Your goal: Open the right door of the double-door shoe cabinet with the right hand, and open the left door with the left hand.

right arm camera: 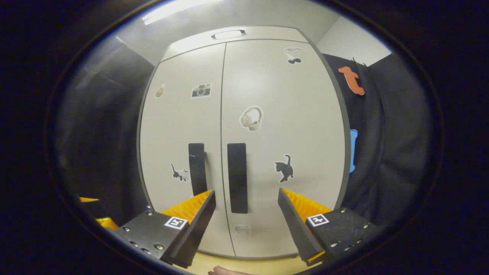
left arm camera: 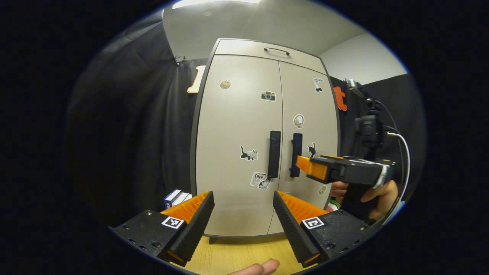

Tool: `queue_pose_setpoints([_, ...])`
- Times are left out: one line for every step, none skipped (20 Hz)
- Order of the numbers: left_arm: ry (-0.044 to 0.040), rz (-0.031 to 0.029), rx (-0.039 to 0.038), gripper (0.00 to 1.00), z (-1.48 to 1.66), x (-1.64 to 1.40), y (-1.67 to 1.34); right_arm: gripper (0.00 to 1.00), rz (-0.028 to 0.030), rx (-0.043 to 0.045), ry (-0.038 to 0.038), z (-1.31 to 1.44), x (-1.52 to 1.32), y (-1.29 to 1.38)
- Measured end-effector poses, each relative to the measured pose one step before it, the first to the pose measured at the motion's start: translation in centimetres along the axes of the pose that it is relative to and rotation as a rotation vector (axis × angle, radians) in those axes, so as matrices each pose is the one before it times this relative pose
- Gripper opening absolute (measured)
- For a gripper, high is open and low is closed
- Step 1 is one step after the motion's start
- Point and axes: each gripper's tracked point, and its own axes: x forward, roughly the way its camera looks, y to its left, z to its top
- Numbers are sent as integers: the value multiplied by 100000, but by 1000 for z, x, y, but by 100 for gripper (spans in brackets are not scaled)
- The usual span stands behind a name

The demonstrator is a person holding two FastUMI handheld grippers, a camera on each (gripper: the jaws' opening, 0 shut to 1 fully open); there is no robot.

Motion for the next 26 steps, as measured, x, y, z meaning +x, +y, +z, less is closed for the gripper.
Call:
queue_pose_setpoints([-264,-66,-74,97,101,-241,165,94,-1263,579,315,53,699,-46])
queue_pose_setpoints([159,15,248,97,-84,-315,178,98,-32,1244,810,-49,593,110])
queue_pose_setpoints([424,-367,266,96,11,-181,143,98,1941,2086,808,89,571,436])
queue_pose_setpoints([419,-142,4,96,-136,-150,160,98,-268,1687,206,52,547,-153])
queue_pose_setpoints([63,306,-88,96,18,-69,283,93,-1205,1144,184,236,535,-298])
queue_pose_setpoints([222,254,459,97,-119,-53,301,89,-337,408,-43,149,534,-65])
queue_pose_setpoints([300,926,191,97,-128,-52,478,87,-1476,238,-8,344,303,-313])
queue_pose_setpoints([61,881,-234,97,-70,-30,399,77,2297,808,835,-146,179,557])
queue_pose_setpoints([149,308,-397,96,-98,-67,230,69,605,-893,912,-159,471,322])
queue_pose_setpoints([226,28,-321,96,-109,-22,153,69,-1744,-2147,476,-163,199,-180])
queue_pose_setpoints([313,43,-77,97,-115,-57,162,69,-1319,-2977,765,-283,356,-57])
queue_pose_setpoints([267,6,-49,97,-112,-24,152,65,-1801,-2507,519,-412,194,-112])
queue_pose_setpoints([-241,-350,-164,97,-40,-137,30,64,988,509,303,56,-27,206])
queue_pose_setpoints([-57,-693,-139,97,-148,-88,-88,53,-120,759,687,-337,607,295])
queue_pose_setpoints([166,-777,50,97,-198,-54,-38,42,65,-1058,-979,74,576,13])
queue_pose_setpoints([375,-66,38,97,-269,-44,111,39,-265,-1317,-363,111,-480,-51])
queue_pose_setpoints([824,454,89,97,-305,15,177,42,564,-1735,-295,-14,309,197])
queue_pose_setpoints([768,233,227,96,-270,70,66,37,767,-349,-536,-8,109,207])
queue_pose_setpoints([649,514,32,97,-208,13,135,29,-454,-1057,51,-8,-639,-9])
queue_pose_setpoints([352,670,-187,96,-122,34,150,29,-348,-2095,295,-40,185,-3])
queue_pose_setpoints([197,605,-586,97,-64,-94,127,24,-997,230,366,55,-300,-67])
queue_pose_setpoints([-99,51,-668,97,-5,-101,-33,20,-507,-122,1017,-123,339,67])
queue_pose_setpoints([316,-115,-420,97,-58,-164,12,20,-426,411,-6,39,-24,-135])
queue_pose_setpoints([-29,68,-193,97,77,-197,45,20,-704,157,377,-132,-67,41])
queue_pose_setpoints([-156,439,99,97,80,-195,103,20,-917,-632,-6,14,-148,-52])
queue_pose_setpoints([-89,523,333,97,100,-168,151,20,-443,-1390,245,-58,-175,-18])
